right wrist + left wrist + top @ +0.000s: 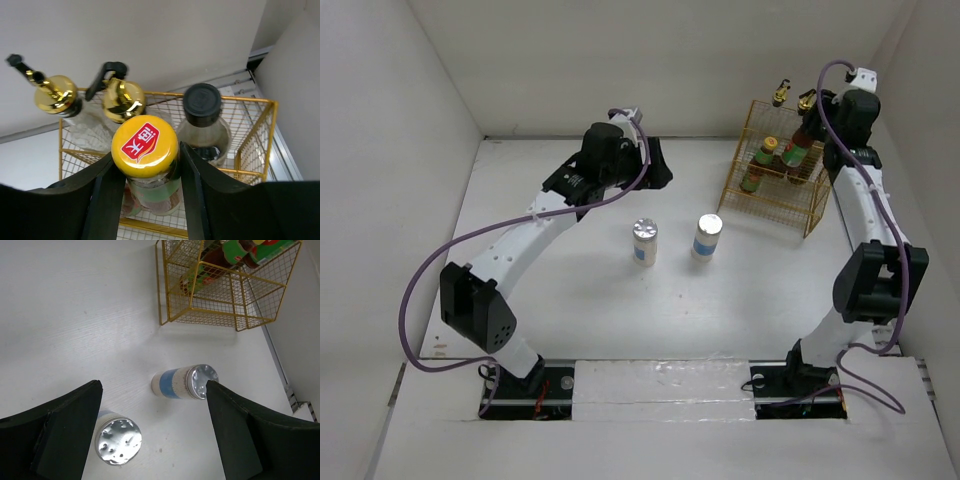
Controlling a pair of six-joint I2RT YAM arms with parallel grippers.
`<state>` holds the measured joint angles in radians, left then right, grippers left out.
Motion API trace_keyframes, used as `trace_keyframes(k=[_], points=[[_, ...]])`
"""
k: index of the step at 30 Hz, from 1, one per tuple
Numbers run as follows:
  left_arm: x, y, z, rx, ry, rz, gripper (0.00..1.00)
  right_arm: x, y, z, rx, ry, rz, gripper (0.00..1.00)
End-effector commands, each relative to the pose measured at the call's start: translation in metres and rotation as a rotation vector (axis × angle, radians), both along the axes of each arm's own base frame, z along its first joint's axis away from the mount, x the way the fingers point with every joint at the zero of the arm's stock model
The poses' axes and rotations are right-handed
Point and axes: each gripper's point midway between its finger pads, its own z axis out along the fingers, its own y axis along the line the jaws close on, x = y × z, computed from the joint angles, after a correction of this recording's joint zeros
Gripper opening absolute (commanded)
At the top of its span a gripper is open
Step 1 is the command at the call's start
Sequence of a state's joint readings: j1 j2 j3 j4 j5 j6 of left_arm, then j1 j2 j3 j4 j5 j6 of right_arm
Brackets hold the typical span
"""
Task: Organize the condiment bottles
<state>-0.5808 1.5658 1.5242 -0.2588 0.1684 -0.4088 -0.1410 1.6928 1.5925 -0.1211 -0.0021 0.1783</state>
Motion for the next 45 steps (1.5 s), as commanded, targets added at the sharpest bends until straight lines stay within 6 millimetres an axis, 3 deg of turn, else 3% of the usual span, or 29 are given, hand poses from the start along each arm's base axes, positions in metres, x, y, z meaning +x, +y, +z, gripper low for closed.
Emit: trace_keyframes(k=[1,7,10,12,21,29,34,38,39,41,43,45], points=[[0.003,-0.002,0.011,-0.012,-0.034,-0.008,0.81,0.007,0.013,0.08,-0.059,-0.265,0.006,0.07],[0.003,0.0,0.009,-0.003,-0.028,0.002,0.81,0.007,0.028,0.021,-0.07,-0.151,0.017,0.09],[0.002,-0.001,0.009,-0.007,-0.026,-0.007,0.81,0.006,0.026,0.014,-0.088,-0.138,-0.01,0.11],[0.004,-0.002,0.004,-0.007,-0.012,-0.003,0.81,0.007,0.024,-0.002,-0.088,-0.106,-0.02,0.12],[0.001,-0.003,0.003,-0.005,-0.002,-0.011,0.81,0.002,0.012,-0.026,-0.111,-0.031,-0.098,0.19],[0.001,-0.003,-0.001,-0.007,0.011,-0.007,0.81,0.002,0.019,-0.048,-0.118,0.037,-0.073,0.5],[0.0,-0.001,0.003,-0.008,0.001,0.001,0.81,0.0,0.021,-0.054,-0.107,0.058,-0.063,0.53],[0.0,-0.001,0.003,-0.008,0.001,0.001,0.81,-0.002,0.015,-0.042,-0.082,0.054,-0.066,0.59],[0.0,-0.001,0.003,-0.008,0.001,0.001,0.81,-0.004,0.011,-0.023,-0.074,0.02,-0.078,0.64],[0.0,0.0,0.005,-0.008,0.001,0.001,0.81,-0.01,0.008,-0.008,-0.063,0.007,-0.081,0.66],[0.002,-0.002,0.006,-0.009,0.0,0.001,0.81,-0.022,0.012,0.022,-0.052,-0.05,-0.071,0.67],[0.003,-0.002,0.01,-0.008,-0.013,-0.003,0.8,-0.033,0.035,0.036,-0.047,-0.071,-0.011,0.64]])
